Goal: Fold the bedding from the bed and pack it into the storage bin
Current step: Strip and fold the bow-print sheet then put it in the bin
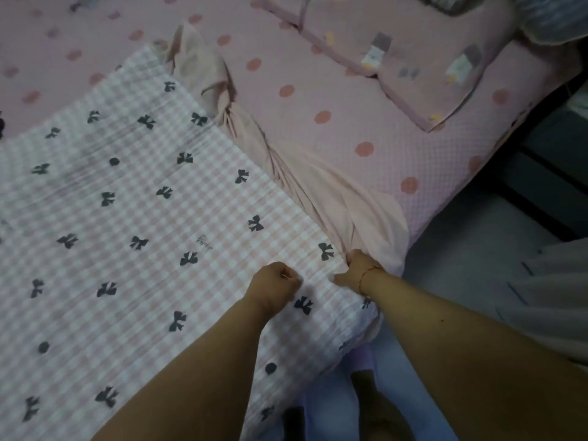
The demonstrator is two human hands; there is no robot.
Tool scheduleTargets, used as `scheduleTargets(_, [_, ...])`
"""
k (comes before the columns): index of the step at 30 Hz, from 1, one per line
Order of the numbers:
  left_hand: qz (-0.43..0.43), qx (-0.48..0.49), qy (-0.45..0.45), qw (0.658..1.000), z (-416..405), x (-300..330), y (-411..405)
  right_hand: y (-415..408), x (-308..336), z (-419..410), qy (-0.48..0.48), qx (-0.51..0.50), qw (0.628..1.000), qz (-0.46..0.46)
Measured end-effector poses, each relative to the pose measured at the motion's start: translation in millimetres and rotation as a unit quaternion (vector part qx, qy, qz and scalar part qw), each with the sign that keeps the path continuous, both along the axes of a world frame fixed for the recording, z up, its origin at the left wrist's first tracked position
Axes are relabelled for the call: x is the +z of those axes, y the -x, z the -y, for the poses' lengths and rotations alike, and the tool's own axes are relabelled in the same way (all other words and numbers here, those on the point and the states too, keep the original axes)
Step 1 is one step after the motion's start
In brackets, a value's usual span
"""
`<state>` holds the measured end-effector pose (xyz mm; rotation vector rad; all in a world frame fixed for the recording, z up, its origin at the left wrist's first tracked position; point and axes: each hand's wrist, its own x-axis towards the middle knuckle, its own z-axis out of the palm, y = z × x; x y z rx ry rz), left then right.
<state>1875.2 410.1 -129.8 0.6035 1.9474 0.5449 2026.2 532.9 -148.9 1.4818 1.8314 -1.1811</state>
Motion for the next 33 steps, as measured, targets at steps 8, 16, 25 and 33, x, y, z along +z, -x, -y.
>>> scheduleTargets(8, [0.019,0.042,0.006,0.999,-13,-4,-8,-9,2,-30,0.004,0.058,0.998,-0.014])
scheduleTargets(16, [0.014,0.060,0.014,0.998,-5,3,-5,-19,7,-57,-0.086,0.023,0.996,-0.030])
scheduleTargets(25, [-0.035,0.053,0.032,0.998,18,6,-7,1,23,-68,-0.251,0.061,0.961,0.093])
scheduleTargets(33, [-0.045,0.140,0.051,0.988,68,35,-10,63,50,-28,-0.158,0.185,0.970,-0.030])
